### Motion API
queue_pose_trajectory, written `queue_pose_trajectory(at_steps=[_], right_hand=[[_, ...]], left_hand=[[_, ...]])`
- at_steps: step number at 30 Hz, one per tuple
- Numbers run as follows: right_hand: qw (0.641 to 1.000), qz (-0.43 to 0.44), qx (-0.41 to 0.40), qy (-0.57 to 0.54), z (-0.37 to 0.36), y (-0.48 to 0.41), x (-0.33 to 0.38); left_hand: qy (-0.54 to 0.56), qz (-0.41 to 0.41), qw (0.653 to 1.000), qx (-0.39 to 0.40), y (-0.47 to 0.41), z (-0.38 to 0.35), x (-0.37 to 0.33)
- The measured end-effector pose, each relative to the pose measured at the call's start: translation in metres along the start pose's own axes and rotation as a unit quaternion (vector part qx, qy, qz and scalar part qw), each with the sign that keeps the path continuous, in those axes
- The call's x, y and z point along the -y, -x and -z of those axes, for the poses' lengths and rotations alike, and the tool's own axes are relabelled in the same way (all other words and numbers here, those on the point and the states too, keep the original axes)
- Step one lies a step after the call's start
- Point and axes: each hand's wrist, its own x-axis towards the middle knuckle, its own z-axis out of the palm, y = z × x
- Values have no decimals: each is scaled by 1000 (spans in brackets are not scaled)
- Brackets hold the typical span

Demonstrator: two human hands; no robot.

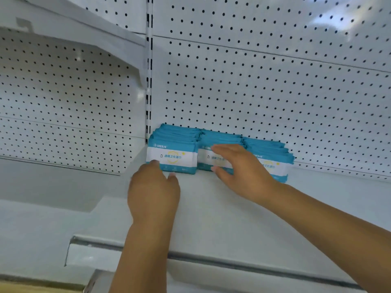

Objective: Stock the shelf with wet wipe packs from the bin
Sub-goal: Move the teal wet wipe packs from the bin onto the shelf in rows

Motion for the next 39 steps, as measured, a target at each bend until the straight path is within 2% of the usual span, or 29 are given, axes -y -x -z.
queue_pose_trajectory(at_steps=[5, 11, 18, 23, 27, 31, 33, 37, 39], right_hand=[[998, -43, 24, 50, 41, 57, -43], [985, -140, 15, 99, 100, 143, -98], [955, -268, 10, 129, 172, 260, -153], [923, -361, -10, 135, 210, 345, -172], [892, -431, -26, 132, 226, 411, -180], [856, -502, -29, 118, 235, 476, -183], [828, -549, -34, 115, 237, 510, -186], [760, -642, -30, 94, 236, 576, -210], [721, -688, -40, 72, 232, 599, -223]], left_hand=[[40, -114, 992, 36, 27, -38, -45], [37, -245, 962, 115, 78, -83, -98], [41, -401, 889, 218, 165, -141, -162], [84, -468, 830, 291, 242, -169, -198], [110, -512, 770, 364, 303, -184, -210], [110, -532, 734, 408, 346, -202, -213], [94, -541, 715, 432, 366, -211, -218], [25, -590, 655, 472, 401, -238, -246], [7, -596, 648, 473, 414, -259, -250]])
